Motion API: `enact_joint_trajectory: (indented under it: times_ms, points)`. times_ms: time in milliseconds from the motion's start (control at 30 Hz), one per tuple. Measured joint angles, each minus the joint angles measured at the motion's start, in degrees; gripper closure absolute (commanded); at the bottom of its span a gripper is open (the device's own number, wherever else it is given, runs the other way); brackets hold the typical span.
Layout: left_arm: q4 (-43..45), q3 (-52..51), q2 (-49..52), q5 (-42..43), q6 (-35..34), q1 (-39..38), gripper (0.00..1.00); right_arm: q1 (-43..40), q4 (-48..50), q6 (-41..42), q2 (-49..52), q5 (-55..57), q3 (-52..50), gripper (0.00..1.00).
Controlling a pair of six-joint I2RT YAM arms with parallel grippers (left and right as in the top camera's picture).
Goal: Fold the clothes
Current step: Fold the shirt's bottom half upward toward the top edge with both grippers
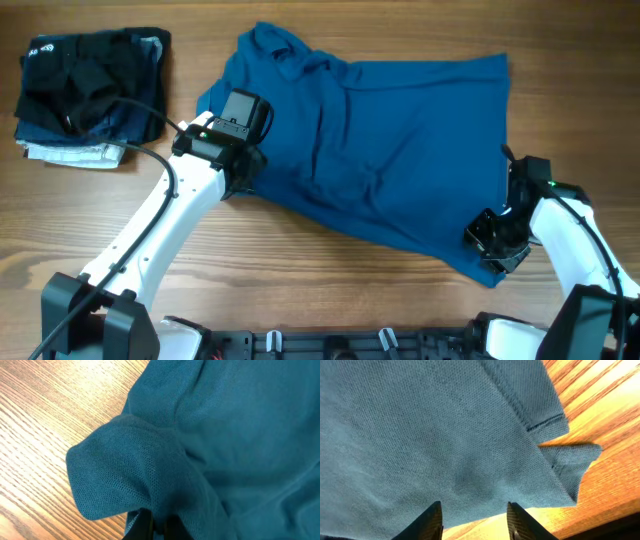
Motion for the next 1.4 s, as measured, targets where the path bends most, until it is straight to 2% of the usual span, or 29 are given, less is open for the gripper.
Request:
enact_joint_trajectory:
  times_ms: [100, 167, 233, 267, 300, 333, 400, 633, 833, 967, 1200, 1333, 1400]
  points:
    - [0.0, 0.0, 0.0, 0.0, 0.0, 0.0, 0.96, 1.3, 0.3, 0.9, 1.8, 0.4, 0.0, 0.53]
    - [0.0, 0.0, 0.0, 0.0, 0.0, 0.0, 0.96, 1.5, 0.8, 1.0, 6.1, 0.6, 0.0, 0.43]
    - [0.0, 0.0, 0.0, 0.0, 0.0, 0.0, 0.96, 1.5, 1.2, 1.0, 8.5, 0.5, 0.1, 0.42]
    - [0.0, 0.0, 0.0, 0.0, 0.0, 0.0, 0.96, 1.5, 1.4, 0.5, 9.0, 0.5, 0.3, 0.47]
    - [0.0, 0.0, 0.0, 0.0, 0.0, 0.0, 0.96, 1.4, 1.7, -0.1, 9.7, -0.2, 0.6, 0.69]
    - [0.0, 0.0, 0.0, 0.0, 0.0, 0.0, 0.96, 1.4, 2.7, -0.7, 10.2, -1.0, 0.6, 0.96]
    - [0.0, 0.0, 0.0, 0.0, 0.0, 0.0, 0.96, 1.4, 4.9, -0.9, 10.6, -5.2, 0.5, 0.96]
    - [-1.1, 0.0, 0.0, 0.0, 0.0, 0.0, 0.96, 1.5, 2.9, -2.3, 11.0, -5.7, 3.5, 0.96]
    - [-9.0, 0.0, 0.0, 1.5, 0.0, 0.0, 0.96, 1.5, -8.2, -6.3, -1.6, -4.1, 18.9, 0.96]
    - [-14.5, 0.0, -1.3, 2.2, 0.0, -0.4, 0.96, 1.5, -12.7, -7.5, -6.2, -3.7, 19.2, 0.96]
    - [-20.6, 0.0, -12.8, 2.6, 0.0, -3.8, 0.96, 1.5, -16.0, -7.6, -14.3, -2.3, 19.2, 0.96]
    - [-16.2, 0.0, -12.4, 1.2, 0.0, -3.8, 0.96, 1.5, -9.7, -7.6, -12.5, -1.2, 19.2, 0.96]
    - [-9.7, -0.1, -10.6, -2.2, 0.1, -3.8, 0.96, 1.5, -5.2, -7.7, -7.8, -0.4, 19.2, 0.96]
